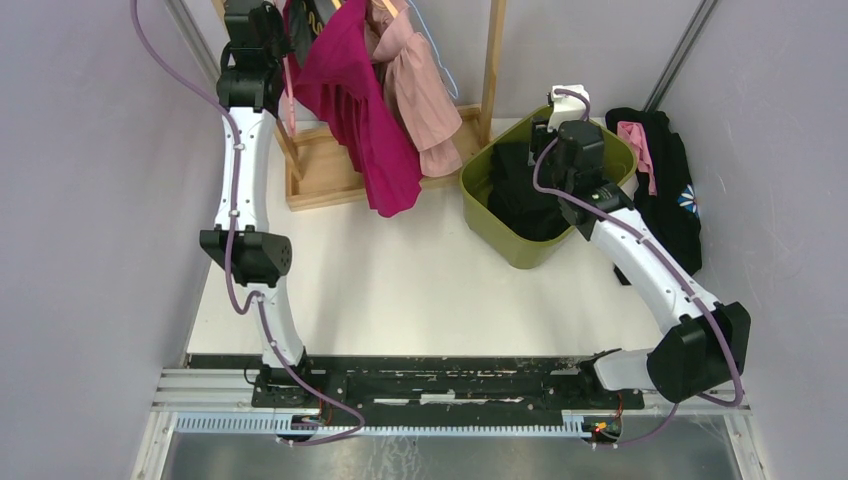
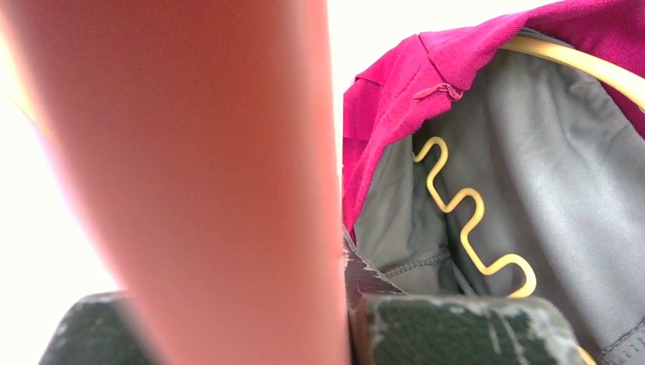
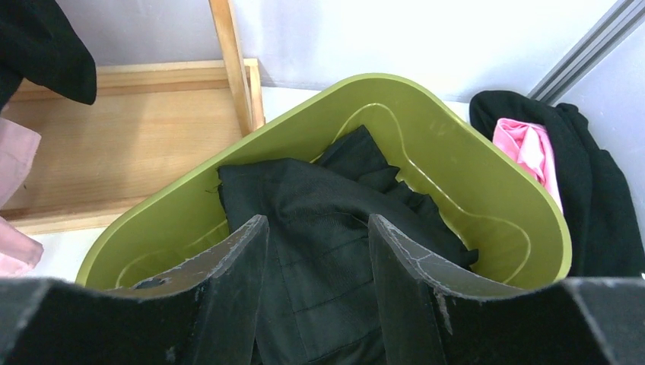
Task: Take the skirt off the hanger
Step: Place the hanger at the clothesline.
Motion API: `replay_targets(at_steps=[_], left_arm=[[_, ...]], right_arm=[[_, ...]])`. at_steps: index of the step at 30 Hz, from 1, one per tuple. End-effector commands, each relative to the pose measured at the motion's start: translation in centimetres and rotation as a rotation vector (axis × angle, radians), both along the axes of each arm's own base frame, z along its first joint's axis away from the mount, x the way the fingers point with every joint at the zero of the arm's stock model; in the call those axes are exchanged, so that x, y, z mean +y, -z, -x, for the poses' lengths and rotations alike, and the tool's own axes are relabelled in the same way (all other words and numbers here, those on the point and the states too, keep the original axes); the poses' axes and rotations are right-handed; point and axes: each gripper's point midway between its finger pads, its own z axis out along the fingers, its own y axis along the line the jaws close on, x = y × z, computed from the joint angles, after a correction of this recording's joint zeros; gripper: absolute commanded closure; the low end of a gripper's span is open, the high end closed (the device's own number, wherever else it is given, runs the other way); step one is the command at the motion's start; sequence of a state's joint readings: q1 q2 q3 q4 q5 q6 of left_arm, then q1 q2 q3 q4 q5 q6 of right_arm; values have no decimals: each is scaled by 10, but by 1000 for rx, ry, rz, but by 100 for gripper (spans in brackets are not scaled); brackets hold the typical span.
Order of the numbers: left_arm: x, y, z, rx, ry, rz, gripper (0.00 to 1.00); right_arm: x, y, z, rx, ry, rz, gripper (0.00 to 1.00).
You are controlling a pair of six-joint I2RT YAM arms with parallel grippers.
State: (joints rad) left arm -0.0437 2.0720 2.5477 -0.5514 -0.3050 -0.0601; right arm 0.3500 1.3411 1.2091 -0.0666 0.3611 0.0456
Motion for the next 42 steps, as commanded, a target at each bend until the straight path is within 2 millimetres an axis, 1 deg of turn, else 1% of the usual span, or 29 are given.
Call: replay_targets(at_steps=[1, 3, 6, 8, 12, 17, 19, 22, 24, 25, 28, 31, 36, 38, 41, 42], left_arm=[[20, 68, -11, 168, -62, -14, 97], [27, 75, -6, 201, -95, -22, 97], [38, 77, 3, 219, -160, -31, 97], [44, 74, 7, 211, -206, -26, 97], [54, 61, 14, 165, -318, -31, 97], [53, 51, 10, 101, -373, -22, 97], [53, 51, 5, 87, -377, -15, 97], [50, 55, -2, 85, -365, -9, 97], [48, 60, -2, 99, -358, -13, 97], [46, 59, 0, 96, -355, -15, 97], [43, 51, 14, 76, -336, -4, 97], [37, 37, 32, 38, -304, 13, 97], [10, 12, 69, -28, -242, 8, 97], [1, 1, 80, -61, -225, -3, 97], [1, -20, 85, -105, -229, -9, 97], [1, -32, 85, -125, -231, -10, 97]], right_arm=[[5, -6, -6, -29, -21, -37, 43], [6, -6, -5, -30, -26, -43, 43], [9, -6, -5, -31, -35, -53, 43], [10, -8, -5, -31, -43, -58, 43], [13, -11, -2, -22, -59, -64, 43], [18, -24, 2, -12, -87, -89, 44], [20, -32, 6, -9, -104, -100, 44], [19, -47, 14, -15, -106, -119, 45], [17, -55, 21, -27, -103, -134, 45], [16, -59, 24, -35, -99, -144, 45], [13, -64, 29, -37, -90, -160, 46], [12, -66, 32, -37, -86, -171, 46], [11, -68, 35, -41, -79, -186, 46], [12, -69, 35, -44, -80, -195, 46], [13, -66, 36, -40, -85, -200, 46], [13, -66, 37, -39, -86, -200, 46]])
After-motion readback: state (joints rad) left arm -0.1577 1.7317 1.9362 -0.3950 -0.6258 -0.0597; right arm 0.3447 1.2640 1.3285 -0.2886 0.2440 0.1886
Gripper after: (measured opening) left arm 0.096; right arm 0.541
